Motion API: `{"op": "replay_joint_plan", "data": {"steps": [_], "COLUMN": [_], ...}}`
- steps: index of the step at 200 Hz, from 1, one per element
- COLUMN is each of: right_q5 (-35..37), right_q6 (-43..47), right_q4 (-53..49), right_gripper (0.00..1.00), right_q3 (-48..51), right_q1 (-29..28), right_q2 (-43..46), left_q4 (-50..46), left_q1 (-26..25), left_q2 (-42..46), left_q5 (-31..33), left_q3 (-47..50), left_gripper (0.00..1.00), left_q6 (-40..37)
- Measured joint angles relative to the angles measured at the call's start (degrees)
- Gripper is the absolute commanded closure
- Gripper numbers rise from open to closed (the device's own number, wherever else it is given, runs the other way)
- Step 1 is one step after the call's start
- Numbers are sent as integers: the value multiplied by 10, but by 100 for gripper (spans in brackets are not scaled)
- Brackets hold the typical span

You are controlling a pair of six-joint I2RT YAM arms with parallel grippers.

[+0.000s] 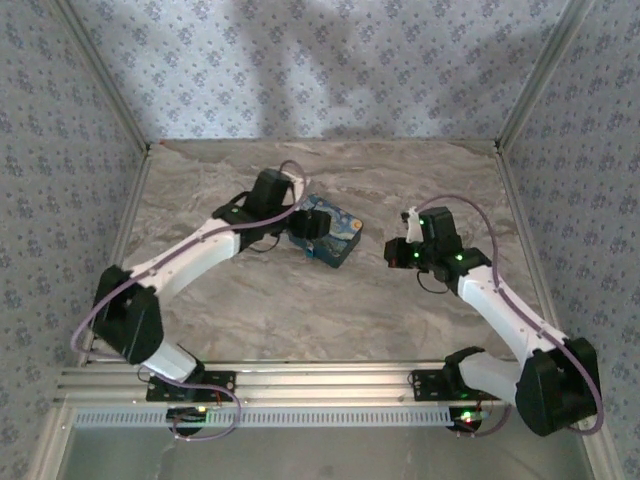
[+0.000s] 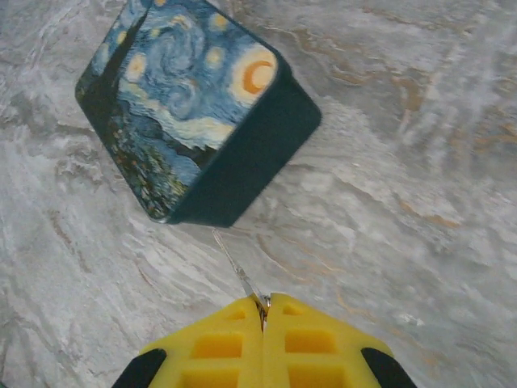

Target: Unlock the padlock with the key

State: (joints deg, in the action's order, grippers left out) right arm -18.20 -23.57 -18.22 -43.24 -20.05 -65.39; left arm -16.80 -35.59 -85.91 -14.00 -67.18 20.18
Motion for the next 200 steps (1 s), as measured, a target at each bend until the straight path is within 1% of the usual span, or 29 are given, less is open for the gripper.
{"op": "replay_joint_plan", "data": {"steps": [11, 27, 45, 75, 112, 132, 170, 200], "right_q5": [-6, -15, -26, -42, -62, -71, -85, -91], "right_q6": [-3, -8, -12, -17, -25, -26, -26, -26], "right_q4": [19, 45, 70, 106, 133, 141, 147, 154], "right_gripper": [100, 100, 100, 100, 100, 100, 100, 100], "right_q3": [-18, -41, -66, -118, -170, -189, -203, -203], "right_q1": [-16, -37, -54, -72, -74, -74, -70, -65], "right_q2": [-36, -83, -132, -217, -298, -331, -361, -369], "left_q4": [14, 37, 64, 100, 147, 174, 217, 249], "left_q1": [22, 44, 54, 62, 71, 81, 105, 110], "left_q2": [36, 65, 80, 104, 108, 97, 44, 4], "left_q5": [-13, -28, -39, -43, -49, -69, -125, -153], "left_q3": [50, 118, 179, 252, 276, 276, 276, 276], "left_gripper": [21, 21, 21, 20, 21, 26, 32, 37], "left_q6": [-1, -2, -10, -37, -56, -58, -58, -62]}}
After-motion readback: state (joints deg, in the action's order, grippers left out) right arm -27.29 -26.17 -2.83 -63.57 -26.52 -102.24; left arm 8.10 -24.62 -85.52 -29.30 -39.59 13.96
